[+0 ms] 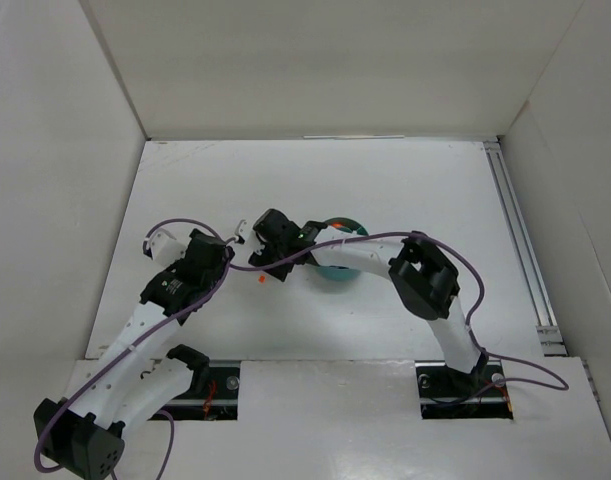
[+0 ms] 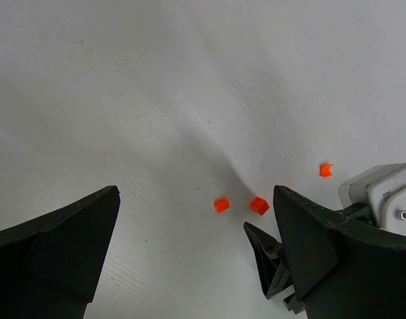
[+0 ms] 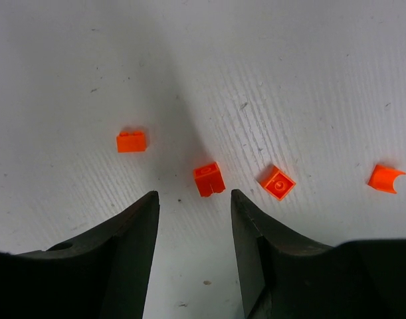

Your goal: Sort the legos into containers by color

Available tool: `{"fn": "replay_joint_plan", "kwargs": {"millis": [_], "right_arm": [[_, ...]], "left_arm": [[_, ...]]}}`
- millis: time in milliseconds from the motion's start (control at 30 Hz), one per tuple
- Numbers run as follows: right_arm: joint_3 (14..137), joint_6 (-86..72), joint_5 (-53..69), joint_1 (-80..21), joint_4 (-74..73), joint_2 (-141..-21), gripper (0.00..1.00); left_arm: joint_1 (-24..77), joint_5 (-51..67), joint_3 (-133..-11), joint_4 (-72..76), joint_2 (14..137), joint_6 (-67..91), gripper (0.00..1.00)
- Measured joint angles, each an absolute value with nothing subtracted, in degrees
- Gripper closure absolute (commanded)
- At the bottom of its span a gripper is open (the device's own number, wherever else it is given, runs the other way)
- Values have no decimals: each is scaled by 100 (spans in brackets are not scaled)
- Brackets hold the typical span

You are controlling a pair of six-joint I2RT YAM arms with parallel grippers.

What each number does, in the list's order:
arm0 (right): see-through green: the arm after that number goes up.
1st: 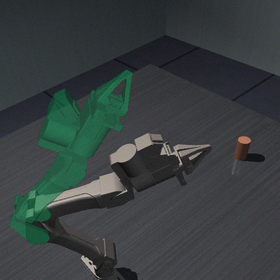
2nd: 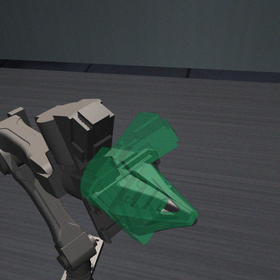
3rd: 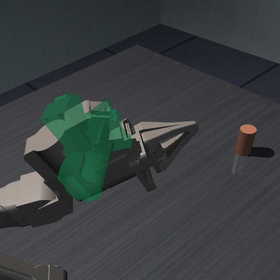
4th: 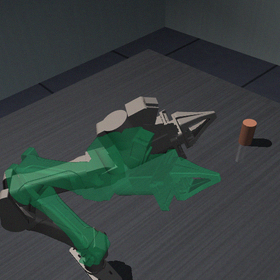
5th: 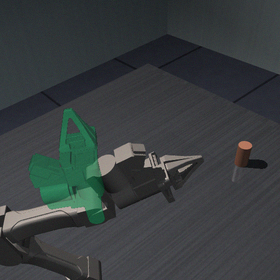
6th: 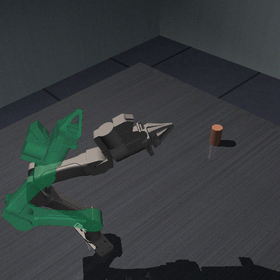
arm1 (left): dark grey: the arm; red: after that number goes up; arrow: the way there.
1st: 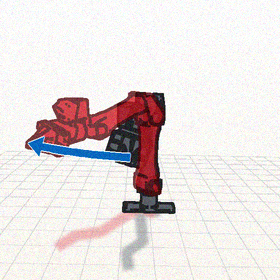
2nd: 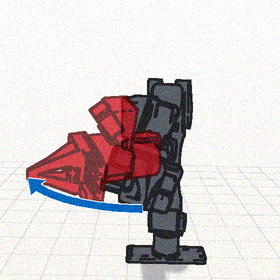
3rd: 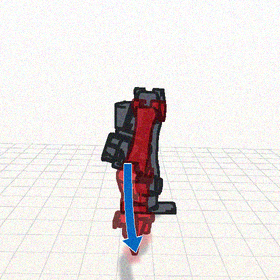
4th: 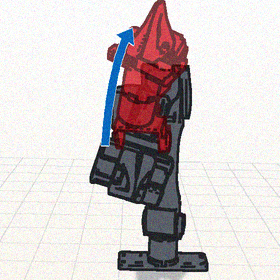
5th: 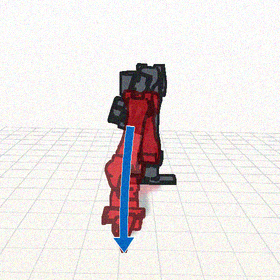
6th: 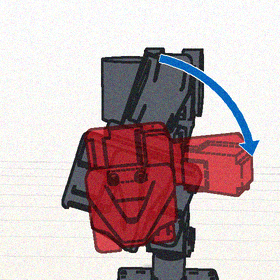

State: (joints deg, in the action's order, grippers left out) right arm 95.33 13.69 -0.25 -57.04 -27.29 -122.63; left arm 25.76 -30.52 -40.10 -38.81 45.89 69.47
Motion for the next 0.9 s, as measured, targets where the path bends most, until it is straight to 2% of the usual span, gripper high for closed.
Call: {"fn": "replay_joint_plan", "kwargs": {"millis": [567, 767, 833, 900], "right_arm": [[9717, 1229, -327, -5697, -2749, -12575, 45], [9771, 1179, -281, -5669, -2672, -12648, 51], [9773, 1177, -257, -5660, -2652, -12654, 59], [9773, 1177, -250, -5660, -2650, -12661, 63]], "left_arm": [[2576, -3050, -3975, -3881, 4589, 6906, 0], [2576, -3050, -3975, -3848, 4589, 6884, 0], [2576, -3050, -3975, -3841, 4589, 6882, 0], [2576, -3050, -3975, -3841, 4589, 6879, 0]]}}
